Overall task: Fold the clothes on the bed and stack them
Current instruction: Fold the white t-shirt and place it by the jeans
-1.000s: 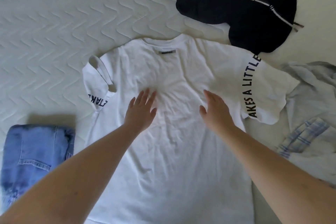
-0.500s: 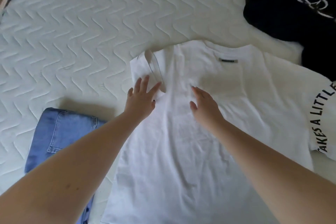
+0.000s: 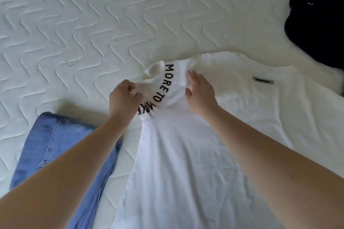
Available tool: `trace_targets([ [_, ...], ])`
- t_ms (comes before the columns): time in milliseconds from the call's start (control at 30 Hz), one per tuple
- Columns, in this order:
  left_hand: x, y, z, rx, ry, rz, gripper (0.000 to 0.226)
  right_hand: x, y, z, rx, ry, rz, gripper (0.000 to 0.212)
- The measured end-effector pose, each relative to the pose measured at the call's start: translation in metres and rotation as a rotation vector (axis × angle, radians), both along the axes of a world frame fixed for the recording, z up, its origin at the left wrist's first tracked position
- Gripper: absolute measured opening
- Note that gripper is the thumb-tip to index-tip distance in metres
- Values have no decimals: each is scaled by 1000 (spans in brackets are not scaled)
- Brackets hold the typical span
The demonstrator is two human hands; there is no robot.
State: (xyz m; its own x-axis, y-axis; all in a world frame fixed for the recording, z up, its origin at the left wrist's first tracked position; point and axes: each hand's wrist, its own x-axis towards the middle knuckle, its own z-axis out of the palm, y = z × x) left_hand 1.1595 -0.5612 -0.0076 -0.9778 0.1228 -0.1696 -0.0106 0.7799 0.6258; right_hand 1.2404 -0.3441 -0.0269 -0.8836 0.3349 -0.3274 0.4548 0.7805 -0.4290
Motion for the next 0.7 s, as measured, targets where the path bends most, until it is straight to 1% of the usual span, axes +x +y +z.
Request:
trace_targets([
  [67,4,-25,-4,47,-77,120,21,-8,-9,-5,29,-31,-12,62],
  [133,8,-38,-10,104,-158,140,32,-13,-16,-8,60,-45,-34,65],
  [200,6,-37,-16,145,-248,128,50,-15,-20,-11,100,-50,-42,66],
  [267,-2,-26,-18,153,-309,136,75,-16,-22,-12,130,-39,-61,66],
  [333,-19,-10,-17,187,-329,212,97,-18,-22,-13,143,-13,-80,66],
  [400,-41,2,-15,223,-324,287,103,-19,-22,-13,129,5,-72,67],
  [433,-52,7,-14,233,-328,312,100,-19,-22,-13,118,11,-64,67],
  [467,-62,10,-13,239,-344,336,92,-19,-22,-13,108,14,-59,67],
  [533,-76,10,-10,249,-381,374,64,-17,-20,-12,94,21,-62,66],
  [567,-80,7,-9,252,-370,379,49,-16,-20,-13,91,27,-69,66],
  [633,-80,-6,-6,223,-251,365,22,-17,-18,-14,85,35,-85,66],
  [667,-77,-15,-5,214,-168,351,15,-18,-16,-15,77,33,-91,66],
  [700,-73,-23,-4,226,-102,336,13,-20,-14,-17,68,29,-93,66],
])
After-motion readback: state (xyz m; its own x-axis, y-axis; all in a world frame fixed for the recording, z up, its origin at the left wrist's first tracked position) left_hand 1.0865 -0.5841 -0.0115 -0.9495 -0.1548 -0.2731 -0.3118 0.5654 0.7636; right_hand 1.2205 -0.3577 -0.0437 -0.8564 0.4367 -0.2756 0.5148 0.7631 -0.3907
